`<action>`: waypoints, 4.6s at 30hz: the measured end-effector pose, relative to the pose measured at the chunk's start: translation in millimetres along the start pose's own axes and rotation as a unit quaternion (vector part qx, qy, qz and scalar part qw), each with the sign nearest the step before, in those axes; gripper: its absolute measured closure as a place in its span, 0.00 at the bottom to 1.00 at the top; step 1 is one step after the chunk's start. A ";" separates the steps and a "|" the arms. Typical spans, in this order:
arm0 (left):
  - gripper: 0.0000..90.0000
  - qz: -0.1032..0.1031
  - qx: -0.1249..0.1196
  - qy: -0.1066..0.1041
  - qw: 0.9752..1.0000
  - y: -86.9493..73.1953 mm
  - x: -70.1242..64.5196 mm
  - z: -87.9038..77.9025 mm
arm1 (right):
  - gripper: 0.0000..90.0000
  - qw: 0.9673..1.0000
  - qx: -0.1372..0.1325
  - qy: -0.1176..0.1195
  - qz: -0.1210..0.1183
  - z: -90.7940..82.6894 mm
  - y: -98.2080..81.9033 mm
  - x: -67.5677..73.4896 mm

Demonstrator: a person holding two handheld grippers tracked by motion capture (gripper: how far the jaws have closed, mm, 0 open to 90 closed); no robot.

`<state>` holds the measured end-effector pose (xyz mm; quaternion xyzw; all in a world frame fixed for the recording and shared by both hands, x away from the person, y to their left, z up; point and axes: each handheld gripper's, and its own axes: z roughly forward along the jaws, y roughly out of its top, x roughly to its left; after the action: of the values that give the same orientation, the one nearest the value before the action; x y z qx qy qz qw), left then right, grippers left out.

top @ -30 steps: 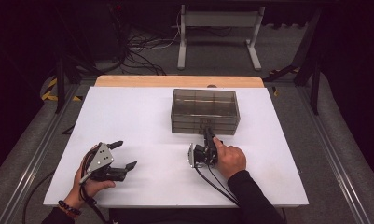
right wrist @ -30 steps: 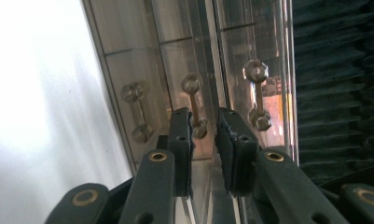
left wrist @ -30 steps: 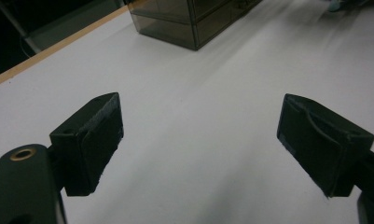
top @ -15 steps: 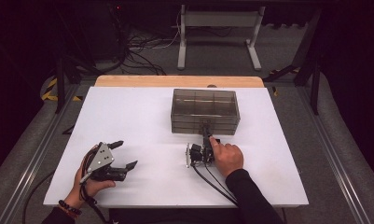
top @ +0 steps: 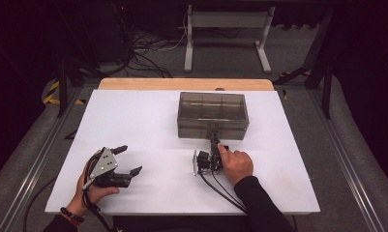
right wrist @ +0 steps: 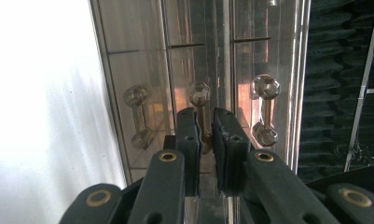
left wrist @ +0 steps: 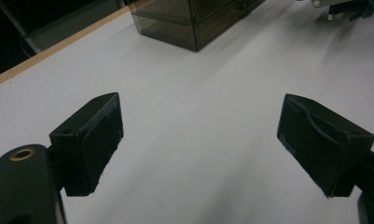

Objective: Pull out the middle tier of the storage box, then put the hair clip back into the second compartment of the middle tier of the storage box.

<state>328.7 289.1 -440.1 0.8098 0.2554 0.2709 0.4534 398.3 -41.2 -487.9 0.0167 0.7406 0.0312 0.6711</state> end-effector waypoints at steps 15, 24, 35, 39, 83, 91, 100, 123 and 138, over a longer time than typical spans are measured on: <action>0.17 -0.001 -0.002 0.001 1.000 -0.2 -0.2 -1.1 | 0.91 1.000 0.001 0.008 0.014 -12.0 -1.5 1.2; 0.17 -0.001 -0.001 0.002 1.000 -1.1 0.1 -2.4 | 0.91 1.000 -0.003 0.011 0.011 -18.8 -2.5 1.7; 0.17 0.000 0.001 0.001 1.000 -1.5 0.3 -2.6 | 0.90 0.999 -0.021 0.038 0.025 -21.6 -6.4 -7.8; 0.17 0.000 0.001 0.002 1.000 -1.4 0.2 -2.9 | 0.89 0.996 -0.032 0.061 0.057 -26.7 -9.8 -13.3; 0.16 0.000 0.026 0.019 0.999 -17.8 0.4 -15.9 | 0.14 0.804 -0.125 0.163 0.558 -17.1 -109.7 -97.2; 0.16 -0.006 0.023 0.026 0.999 -20.2 0.8 -22.2 | 0.08 0.788 -0.113 0.165 0.583 -16.5 -121.0 -96.6; 0.16 -0.001 0.026 0.023 0.999 -19.4 1.0 -19.2 | 0.15 0.785 -0.103 0.178 0.584 -13.3 -127.3 -93.2; 0.16 0.000 0.026 0.024 0.999 -18.7 0.0 -16.9 | 0.70 0.785 -0.101 0.205 0.576 -9.1 -129.1 -89.8; 0.17 0.002 0.027 0.018 0.999 -15.8 -2.3 -12.1 | 1.00 0.790 -0.035 0.282 0.543 22.7 -108.7 -79.9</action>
<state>316.2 302.0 -449.0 0.8168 0.2696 0.2796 0.4266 430.7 -154.4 -418.2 0.3829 0.7640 0.4201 0.3052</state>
